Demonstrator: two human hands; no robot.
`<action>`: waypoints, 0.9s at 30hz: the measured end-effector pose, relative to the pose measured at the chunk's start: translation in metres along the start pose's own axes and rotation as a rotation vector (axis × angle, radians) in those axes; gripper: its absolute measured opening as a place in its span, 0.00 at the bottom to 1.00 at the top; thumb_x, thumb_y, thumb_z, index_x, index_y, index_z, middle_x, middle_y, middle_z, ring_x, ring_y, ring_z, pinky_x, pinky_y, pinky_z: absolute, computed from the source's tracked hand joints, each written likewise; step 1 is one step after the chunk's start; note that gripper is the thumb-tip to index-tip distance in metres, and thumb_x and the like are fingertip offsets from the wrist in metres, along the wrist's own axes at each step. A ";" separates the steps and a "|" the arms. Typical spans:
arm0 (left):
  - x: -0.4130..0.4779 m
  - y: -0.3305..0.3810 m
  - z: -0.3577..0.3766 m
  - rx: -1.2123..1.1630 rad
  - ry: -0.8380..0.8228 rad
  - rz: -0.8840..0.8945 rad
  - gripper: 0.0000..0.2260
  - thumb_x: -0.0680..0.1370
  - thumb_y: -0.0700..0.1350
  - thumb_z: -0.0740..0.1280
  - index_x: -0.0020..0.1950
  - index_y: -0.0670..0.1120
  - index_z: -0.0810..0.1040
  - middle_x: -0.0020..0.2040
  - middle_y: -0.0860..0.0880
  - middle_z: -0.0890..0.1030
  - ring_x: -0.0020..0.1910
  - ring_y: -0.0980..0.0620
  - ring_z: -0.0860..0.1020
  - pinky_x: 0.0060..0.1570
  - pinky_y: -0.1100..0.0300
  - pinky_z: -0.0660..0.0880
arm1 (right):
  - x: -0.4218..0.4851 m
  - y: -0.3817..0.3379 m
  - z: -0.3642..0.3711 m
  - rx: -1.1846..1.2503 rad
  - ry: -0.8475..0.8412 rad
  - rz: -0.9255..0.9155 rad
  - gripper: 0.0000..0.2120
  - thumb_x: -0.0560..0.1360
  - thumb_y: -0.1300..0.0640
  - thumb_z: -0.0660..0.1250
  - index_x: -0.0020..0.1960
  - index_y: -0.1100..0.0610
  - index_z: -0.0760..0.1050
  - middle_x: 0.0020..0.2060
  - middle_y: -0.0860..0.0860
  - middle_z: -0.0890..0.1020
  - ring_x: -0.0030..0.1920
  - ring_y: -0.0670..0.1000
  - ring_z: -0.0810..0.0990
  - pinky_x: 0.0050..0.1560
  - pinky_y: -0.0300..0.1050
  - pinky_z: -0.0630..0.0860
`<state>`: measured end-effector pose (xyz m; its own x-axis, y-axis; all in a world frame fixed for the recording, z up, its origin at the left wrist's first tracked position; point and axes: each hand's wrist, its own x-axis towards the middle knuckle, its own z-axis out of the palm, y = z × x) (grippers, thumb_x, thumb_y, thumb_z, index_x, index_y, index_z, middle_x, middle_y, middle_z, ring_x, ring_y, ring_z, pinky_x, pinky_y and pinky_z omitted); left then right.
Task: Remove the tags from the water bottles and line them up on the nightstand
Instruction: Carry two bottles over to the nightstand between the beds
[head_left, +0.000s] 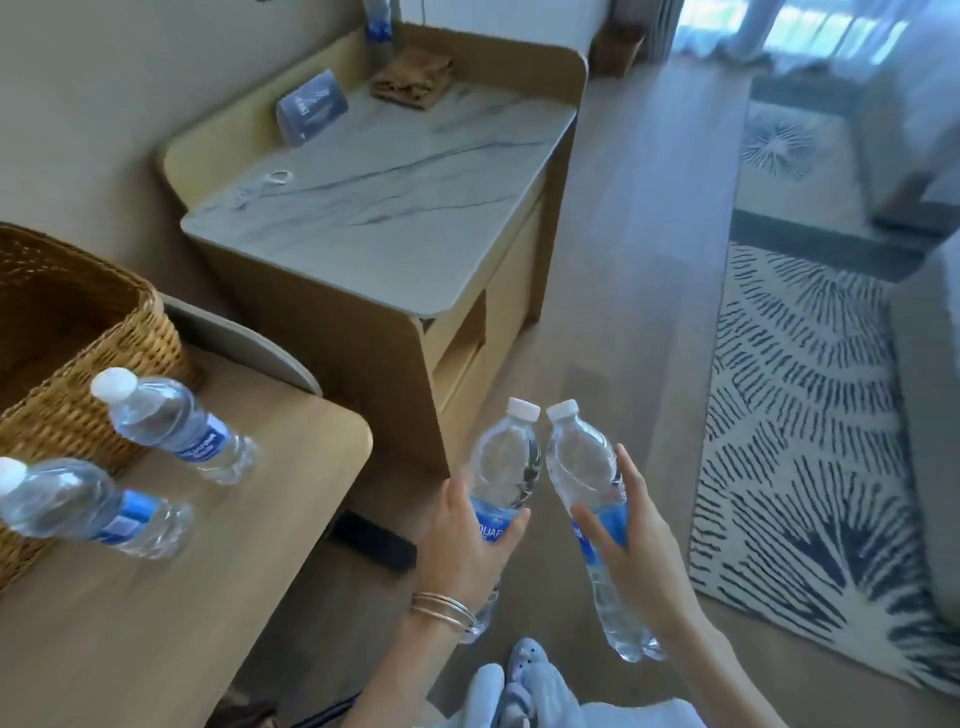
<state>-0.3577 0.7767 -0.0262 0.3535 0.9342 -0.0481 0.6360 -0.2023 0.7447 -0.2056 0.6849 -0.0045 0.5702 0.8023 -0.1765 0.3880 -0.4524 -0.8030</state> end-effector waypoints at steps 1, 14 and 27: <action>0.007 0.009 0.011 0.025 -0.021 0.018 0.38 0.67 0.69 0.65 0.70 0.50 0.62 0.62 0.51 0.75 0.58 0.51 0.77 0.54 0.58 0.77 | 0.003 0.007 -0.012 -0.002 0.026 0.015 0.36 0.74 0.45 0.65 0.74 0.40 0.49 0.67 0.40 0.68 0.64 0.46 0.72 0.53 0.40 0.67; 0.080 0.116 0.120 -0.030 -0.424 0.254 0.40 0.69 0.65 0.65 0.76 0.53 0.53 0.65 0.50 0.75 0.58 0.52 0.76 0.54 0.63 0.73 | 0.046 0.070 -0.100 0.081 0.348 0.251 0.40 0.67 0.34 0.58 0.75 0.42 0.47 0.49 0.49 0.77 0.46 0.49 0.77 0.43 0.38 0.72; 0.252 0.217 0.207 -0.187 -0.659 0.326 0.36 0.66 0.67 0.63 0.69 0.60 0.52 0.54 0.54 0.78 0.43 0.61 0.77 0.48 0.64 0.76 | 0.221 0.081 -0.177 0.146 0.530 0.358 0.42 0.67 0.24 0.54 0.73 0.37 0.39 0.55 0.51 0.75 0.61 0.52 0.74 0.57 0.49 0.70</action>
<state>0.0112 0.9072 -0.0150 0.8776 0.4552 -0.1503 0.3230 -0.3298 0.8871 0.0797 0.7566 -0.0075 0.9400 0.2944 -0.1725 0.0271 -0.5684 -0.8223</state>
